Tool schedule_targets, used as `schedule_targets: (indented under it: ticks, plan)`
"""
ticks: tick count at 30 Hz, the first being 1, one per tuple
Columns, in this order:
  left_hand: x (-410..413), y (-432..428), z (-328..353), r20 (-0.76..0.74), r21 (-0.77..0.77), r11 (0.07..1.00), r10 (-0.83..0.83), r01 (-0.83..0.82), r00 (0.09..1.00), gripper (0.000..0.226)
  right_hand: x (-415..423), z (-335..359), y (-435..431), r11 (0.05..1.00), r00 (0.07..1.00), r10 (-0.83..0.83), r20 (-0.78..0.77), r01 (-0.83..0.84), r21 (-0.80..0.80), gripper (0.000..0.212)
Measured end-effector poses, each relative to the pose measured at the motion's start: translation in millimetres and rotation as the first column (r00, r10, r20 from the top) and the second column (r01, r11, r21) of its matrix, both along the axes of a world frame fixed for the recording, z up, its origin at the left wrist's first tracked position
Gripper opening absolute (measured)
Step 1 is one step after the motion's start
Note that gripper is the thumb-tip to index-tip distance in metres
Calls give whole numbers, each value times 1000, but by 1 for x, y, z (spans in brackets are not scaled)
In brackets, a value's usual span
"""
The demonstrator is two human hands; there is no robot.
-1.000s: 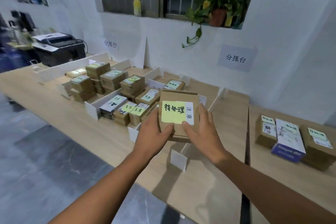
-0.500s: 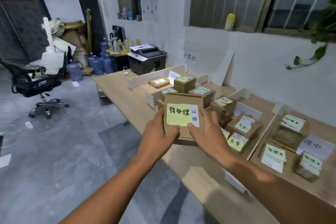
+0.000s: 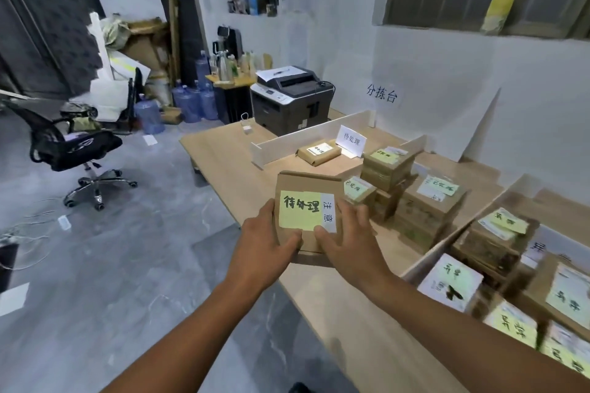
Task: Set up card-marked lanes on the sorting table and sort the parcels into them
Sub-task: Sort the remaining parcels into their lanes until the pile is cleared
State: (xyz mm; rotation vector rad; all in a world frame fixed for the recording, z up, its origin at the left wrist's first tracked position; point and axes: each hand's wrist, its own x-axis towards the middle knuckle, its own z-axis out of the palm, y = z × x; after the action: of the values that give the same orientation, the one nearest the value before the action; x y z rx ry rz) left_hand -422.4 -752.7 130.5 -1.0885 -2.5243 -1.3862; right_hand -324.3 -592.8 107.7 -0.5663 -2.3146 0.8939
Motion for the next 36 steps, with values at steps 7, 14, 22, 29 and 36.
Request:
schedule_targets:
  ticks: [7,14,22,29,36]
  plan:
    - [-167,113,-11,77,-49,996,-68,72,995,48,-159,-25,106,996,993,-62,102,69,-61,61]
    - [-313,225,-14,88,-114,971,-202,211,975,50,-287,-32,200,968,982,-132,134,157,-197,63]
    - [-490,365,-105,191,-206,894,-363,398,912,48,-434,-104,302,913,927,-273,257,334,-236,70]
    - [-609,473,-161,258,-245,811,-474,532,842,65,-542,-153,380,829,851,-394,348,492,-264,72]
    - [-672,556,-209,394,-300,737,-482,606,782,73,-607,-197,443,761,802,-441,403,573,-305,68]
